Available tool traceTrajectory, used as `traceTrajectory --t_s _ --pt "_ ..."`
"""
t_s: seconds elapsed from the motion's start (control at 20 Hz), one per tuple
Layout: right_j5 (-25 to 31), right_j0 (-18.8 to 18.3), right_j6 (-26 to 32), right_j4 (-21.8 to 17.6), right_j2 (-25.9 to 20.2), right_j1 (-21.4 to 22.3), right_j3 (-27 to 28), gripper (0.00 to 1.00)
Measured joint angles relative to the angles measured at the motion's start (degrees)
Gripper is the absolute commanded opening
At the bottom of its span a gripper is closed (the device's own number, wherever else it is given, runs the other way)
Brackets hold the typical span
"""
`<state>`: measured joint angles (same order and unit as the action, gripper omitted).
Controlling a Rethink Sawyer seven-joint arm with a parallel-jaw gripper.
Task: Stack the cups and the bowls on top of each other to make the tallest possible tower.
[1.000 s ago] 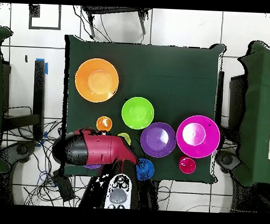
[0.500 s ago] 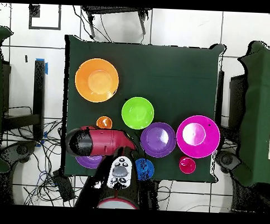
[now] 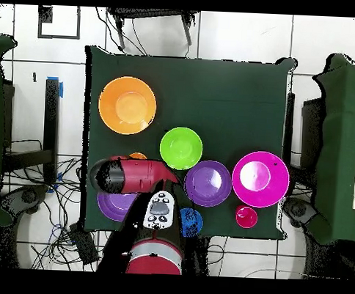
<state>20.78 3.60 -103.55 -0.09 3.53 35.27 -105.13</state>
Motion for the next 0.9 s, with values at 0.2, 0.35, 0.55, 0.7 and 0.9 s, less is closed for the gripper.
traceTrajectory --t_s 0.2,0.35,0.55,0.7,0.9 --pt "0.5 -0.8 0.0 0.0 -0.1 -1.1 3.1 1.0" --pt "0.8 -1.7 0.0 0.0 -0.2 -1.5 4.7 1.0" --pt "0.9 -3.1 0.0 0.0 -0.3 -1.6 6.2 1.0" --pt "0.9 -3.9 0.0 0.0 -0.4 -1.8 7.1 1.0" --pt "0.9 -5.4 0.0 0.0 -1.1 -2.9 8.6 1.0"
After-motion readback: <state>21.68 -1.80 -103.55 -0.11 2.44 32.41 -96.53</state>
